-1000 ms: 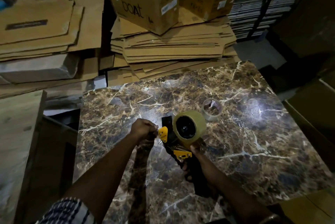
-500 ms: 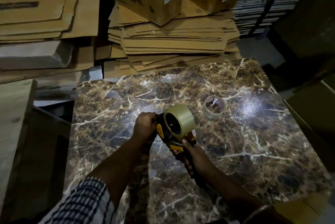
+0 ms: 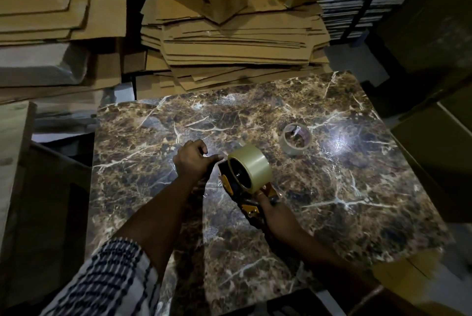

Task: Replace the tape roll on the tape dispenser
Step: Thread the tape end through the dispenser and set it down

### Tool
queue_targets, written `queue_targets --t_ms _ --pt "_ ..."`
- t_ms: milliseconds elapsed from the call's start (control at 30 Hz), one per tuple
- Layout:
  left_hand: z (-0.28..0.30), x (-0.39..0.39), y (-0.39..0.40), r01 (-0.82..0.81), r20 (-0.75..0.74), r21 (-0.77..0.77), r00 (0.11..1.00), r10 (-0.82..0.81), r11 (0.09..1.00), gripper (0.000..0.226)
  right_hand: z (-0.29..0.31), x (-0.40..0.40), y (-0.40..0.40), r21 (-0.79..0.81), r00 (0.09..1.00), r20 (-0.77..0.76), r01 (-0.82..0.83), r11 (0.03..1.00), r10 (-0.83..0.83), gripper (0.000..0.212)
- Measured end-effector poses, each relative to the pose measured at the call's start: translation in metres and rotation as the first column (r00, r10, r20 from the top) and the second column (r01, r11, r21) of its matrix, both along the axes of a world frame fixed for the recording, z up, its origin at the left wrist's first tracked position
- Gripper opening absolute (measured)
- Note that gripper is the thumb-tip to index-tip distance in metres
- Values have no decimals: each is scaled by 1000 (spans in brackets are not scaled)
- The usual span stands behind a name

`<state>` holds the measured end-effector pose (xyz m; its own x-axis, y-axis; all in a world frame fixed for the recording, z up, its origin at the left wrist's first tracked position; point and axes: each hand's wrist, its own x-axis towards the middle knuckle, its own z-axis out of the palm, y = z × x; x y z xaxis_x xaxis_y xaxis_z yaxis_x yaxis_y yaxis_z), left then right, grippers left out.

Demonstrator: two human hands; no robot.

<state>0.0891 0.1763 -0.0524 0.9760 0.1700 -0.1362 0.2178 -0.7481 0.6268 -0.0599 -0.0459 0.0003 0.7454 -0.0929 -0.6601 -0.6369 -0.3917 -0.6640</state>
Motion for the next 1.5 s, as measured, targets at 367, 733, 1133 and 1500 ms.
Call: queue_targets --t_ms 367,733,1133,1500 --pt "-9 -45 -17 322 251 84 909 -333 943 16 20 -13 -2 -15 999 -23 44 999 -45 59" --pt "-9 -50 -6 419 227 274 847 -481 866 31 35 -38 -8 -214 990 -132 -76 974 48 66" --pt "-2 -65 -18 457 15 514 842 -540 726 56 57 -30 -5 -321 950 -167 -306 896 264 49" --pt "2 -78 -26 464 -122 307 885 -449 831 67 78 -35 4 -351 930 -256 -343 871 263 44"
